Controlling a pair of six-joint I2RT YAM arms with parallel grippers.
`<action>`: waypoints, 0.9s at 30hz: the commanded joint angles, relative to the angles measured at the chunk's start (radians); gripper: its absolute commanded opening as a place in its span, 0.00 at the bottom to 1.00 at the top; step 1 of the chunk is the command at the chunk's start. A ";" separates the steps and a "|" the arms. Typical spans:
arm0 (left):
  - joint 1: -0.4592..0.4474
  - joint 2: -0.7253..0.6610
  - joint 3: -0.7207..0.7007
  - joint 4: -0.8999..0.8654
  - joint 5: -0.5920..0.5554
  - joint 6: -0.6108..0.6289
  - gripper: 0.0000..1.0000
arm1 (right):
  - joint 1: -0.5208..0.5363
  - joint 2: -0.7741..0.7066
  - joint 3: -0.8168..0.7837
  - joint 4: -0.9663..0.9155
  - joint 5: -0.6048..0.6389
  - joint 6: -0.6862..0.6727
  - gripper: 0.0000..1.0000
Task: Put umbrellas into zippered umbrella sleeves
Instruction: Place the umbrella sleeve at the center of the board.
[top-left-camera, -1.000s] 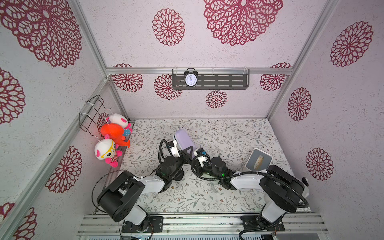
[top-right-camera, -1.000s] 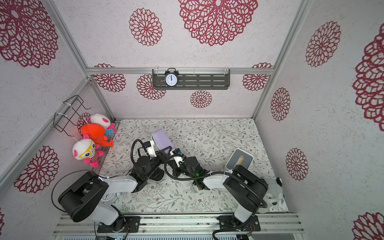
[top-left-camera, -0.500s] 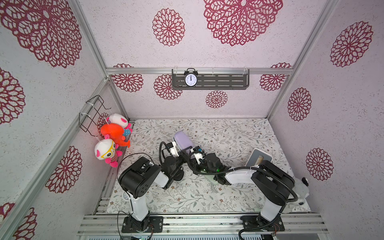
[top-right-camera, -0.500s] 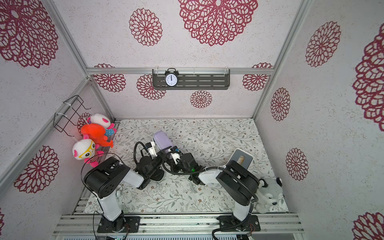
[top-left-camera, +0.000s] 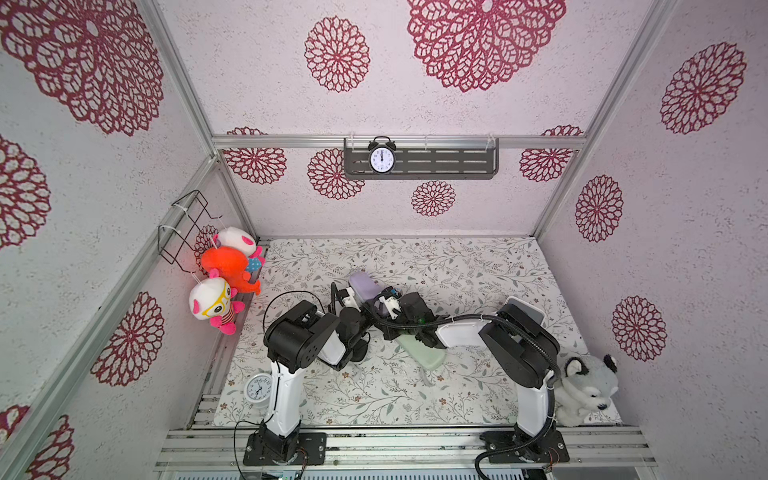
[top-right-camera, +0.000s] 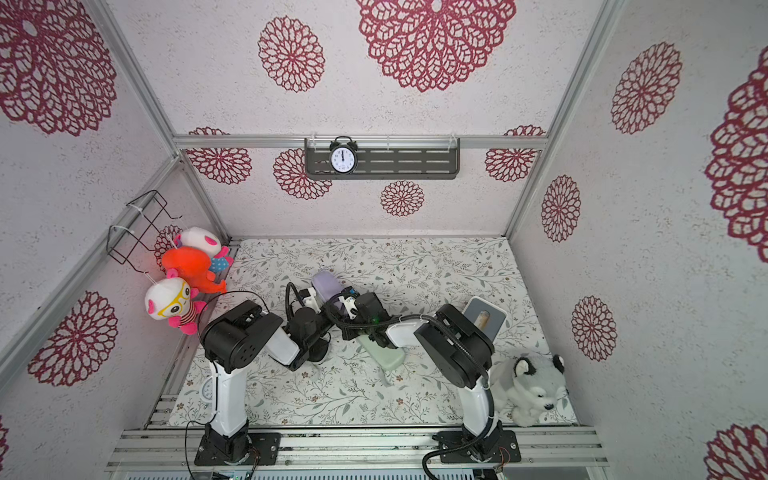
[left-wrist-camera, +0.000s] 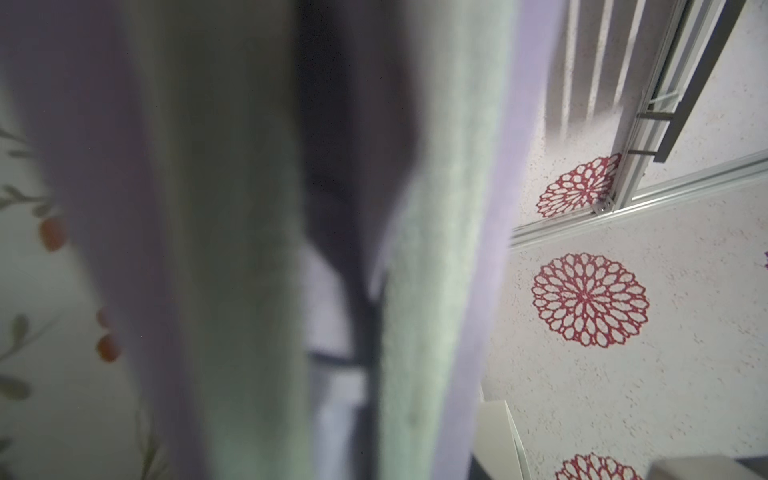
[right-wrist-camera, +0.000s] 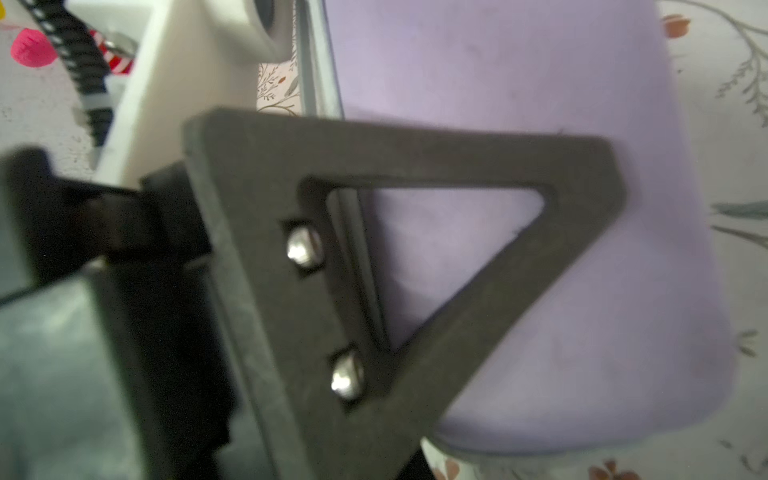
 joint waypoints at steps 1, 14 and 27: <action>-0.056 0.046 0.015 -0.024 0.120 -0.016 0.16 | -0.039 0.017 0.087 0.052 0.060 0.003 0.00; -0.046 -0.003 -0.016 -0.037 0.124 -0.009 0.57 | -0.062 0.025 0.147 -0.077 0.096 -0.014 0.00; -0.011 -0.186 -0.070 -0.176 0.209 0.038 0.98 | -0.088 0.048 0.222 -0.169 0.136 -0.034 0.00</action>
